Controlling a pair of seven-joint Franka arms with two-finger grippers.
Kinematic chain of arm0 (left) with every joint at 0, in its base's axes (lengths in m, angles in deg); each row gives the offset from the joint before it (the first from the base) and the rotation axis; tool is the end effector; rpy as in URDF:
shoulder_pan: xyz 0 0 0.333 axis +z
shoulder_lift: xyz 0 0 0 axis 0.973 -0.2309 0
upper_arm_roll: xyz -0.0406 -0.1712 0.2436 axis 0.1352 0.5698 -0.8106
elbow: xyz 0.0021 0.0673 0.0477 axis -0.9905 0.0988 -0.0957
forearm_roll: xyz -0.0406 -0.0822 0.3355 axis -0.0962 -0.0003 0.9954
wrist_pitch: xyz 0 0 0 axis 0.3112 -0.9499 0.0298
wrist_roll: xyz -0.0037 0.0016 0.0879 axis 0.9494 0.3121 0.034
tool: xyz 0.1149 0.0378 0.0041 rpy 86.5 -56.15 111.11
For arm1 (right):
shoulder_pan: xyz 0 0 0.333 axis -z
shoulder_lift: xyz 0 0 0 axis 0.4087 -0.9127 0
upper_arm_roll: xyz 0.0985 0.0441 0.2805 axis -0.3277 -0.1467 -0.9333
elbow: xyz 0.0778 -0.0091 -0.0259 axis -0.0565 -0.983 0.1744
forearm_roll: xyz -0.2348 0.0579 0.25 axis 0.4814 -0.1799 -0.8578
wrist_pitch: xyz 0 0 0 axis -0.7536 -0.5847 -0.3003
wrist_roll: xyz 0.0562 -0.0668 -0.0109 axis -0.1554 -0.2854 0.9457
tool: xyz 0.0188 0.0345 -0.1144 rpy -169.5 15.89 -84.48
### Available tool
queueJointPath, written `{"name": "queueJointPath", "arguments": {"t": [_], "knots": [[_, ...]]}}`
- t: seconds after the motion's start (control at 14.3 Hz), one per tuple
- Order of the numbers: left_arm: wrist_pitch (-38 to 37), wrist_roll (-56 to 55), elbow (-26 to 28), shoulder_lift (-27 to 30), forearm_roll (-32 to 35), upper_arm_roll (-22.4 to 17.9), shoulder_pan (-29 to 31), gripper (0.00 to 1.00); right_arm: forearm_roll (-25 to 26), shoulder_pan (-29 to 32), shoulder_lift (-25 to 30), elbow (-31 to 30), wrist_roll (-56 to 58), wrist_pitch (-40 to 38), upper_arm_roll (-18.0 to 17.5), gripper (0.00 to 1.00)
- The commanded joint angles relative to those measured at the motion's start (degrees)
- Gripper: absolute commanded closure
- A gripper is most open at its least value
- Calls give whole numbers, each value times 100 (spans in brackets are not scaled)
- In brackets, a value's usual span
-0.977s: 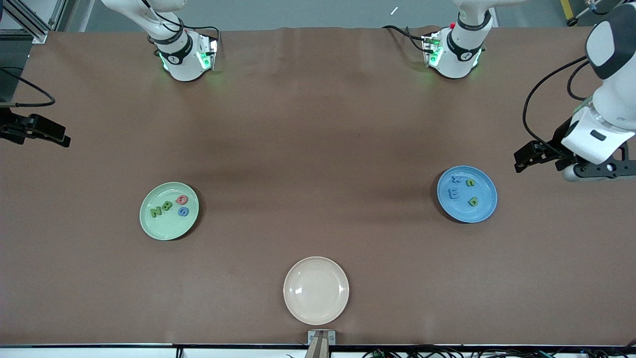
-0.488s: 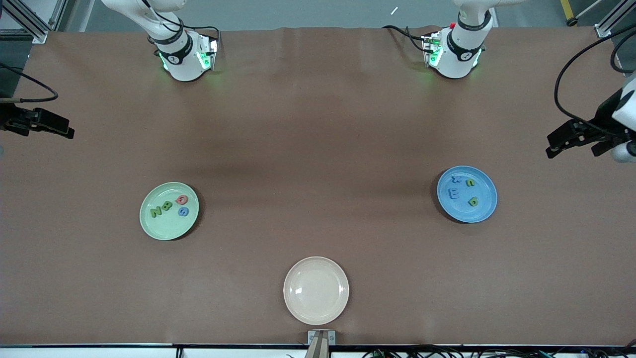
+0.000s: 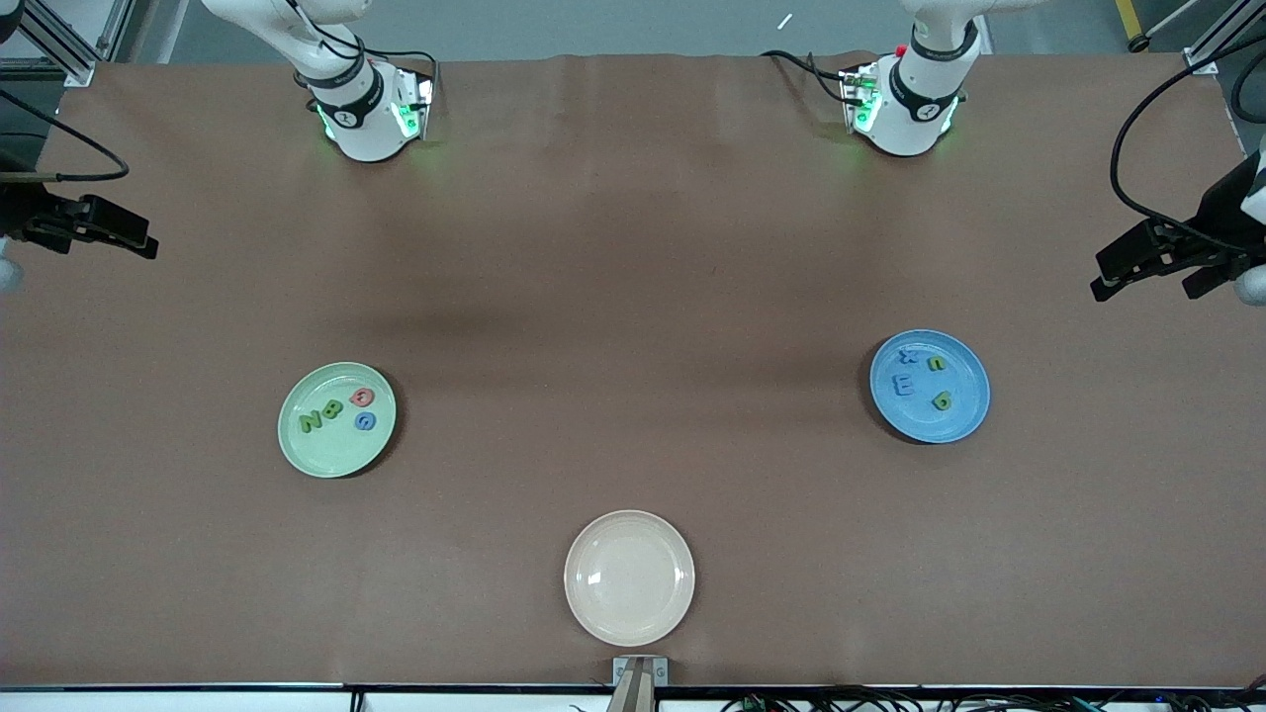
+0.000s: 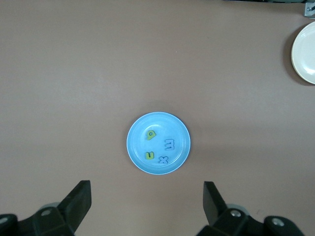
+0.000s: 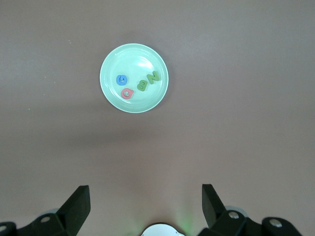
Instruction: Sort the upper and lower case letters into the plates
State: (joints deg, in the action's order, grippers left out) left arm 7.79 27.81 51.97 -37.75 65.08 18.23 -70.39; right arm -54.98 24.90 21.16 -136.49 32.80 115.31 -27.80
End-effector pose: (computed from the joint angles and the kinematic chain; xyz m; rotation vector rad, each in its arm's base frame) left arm 0.5275 -0.0241 0.6088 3.1086 0.0481 0.1531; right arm 0.4908 -0.0189 0.5956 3.1238 -0.1144 -0.1771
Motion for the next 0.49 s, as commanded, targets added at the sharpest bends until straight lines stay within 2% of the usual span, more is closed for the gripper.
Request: {"name": "queueJointPath", "arguments": {"t": [0.0,0.42], "knots": [[-115,130,-84,102,-55,5,15,0,-88,80,358,-449,35,221,-38,0],[-142,130,-66,164,-46,32,24,0,-97,89,367,-458,43,282,-29,0]]}}
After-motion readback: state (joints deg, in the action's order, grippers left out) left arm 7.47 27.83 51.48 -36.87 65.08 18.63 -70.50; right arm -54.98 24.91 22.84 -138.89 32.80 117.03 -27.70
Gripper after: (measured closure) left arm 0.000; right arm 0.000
